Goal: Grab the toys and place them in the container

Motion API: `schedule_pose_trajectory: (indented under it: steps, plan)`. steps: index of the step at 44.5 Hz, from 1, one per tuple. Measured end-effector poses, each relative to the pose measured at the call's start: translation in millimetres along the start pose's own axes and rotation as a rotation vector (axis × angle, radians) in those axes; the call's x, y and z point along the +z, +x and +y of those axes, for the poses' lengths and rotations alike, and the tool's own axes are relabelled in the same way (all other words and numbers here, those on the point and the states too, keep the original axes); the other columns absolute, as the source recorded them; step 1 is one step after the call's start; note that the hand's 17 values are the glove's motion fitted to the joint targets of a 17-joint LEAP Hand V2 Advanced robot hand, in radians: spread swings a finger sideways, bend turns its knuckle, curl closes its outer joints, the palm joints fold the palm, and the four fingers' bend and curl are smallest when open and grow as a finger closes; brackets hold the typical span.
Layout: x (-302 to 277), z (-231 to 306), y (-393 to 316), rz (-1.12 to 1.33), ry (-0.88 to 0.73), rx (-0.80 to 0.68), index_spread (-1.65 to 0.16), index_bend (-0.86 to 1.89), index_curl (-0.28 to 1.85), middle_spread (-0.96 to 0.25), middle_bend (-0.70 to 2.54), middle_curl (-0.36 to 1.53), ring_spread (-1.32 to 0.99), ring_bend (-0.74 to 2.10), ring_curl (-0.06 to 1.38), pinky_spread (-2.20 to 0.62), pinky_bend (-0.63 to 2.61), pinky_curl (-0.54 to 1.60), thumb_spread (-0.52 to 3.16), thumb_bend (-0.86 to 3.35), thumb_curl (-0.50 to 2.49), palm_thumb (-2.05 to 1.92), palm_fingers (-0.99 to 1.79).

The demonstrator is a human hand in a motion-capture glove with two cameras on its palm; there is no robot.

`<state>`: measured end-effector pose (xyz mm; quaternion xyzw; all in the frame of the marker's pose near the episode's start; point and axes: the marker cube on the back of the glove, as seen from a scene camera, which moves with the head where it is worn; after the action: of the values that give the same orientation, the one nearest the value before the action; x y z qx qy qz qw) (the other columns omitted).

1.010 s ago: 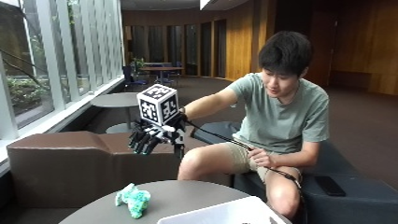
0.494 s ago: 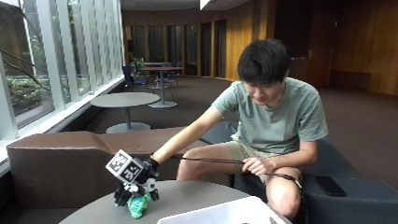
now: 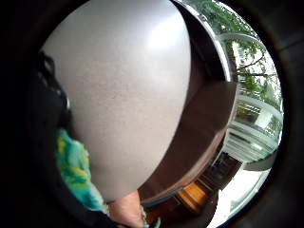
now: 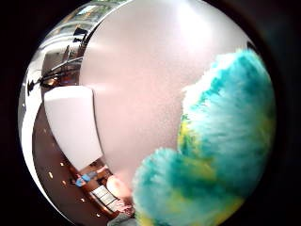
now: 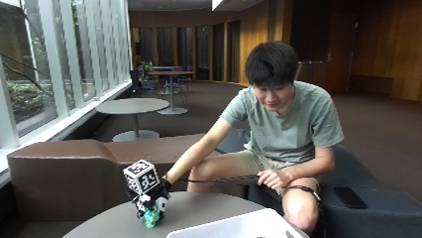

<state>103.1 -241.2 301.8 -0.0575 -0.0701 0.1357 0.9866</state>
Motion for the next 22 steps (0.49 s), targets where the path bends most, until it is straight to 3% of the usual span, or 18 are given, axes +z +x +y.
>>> schedule_pose_trajectory:
  steps: [5,22]
  plan:
    - [-36.3,8.9,-26.3,0.052,0.018,-0.051,-0.27,0.37,0.34,-0.24,0.82,0.70,-0.37,1.13,0.74,-0.31,0.88,0.43,1.07,0.12,0.58,0.52,1.33]
    - [-232.0,68.7,-154.0,0.110,0.249,-0.270,-0.28,0.75,0.59,-0.27,1.13,0.90,-0.39,1.35,0.83,-0.38,1.09,0.57,0.78,0.05,0.73,0.54,1.12]
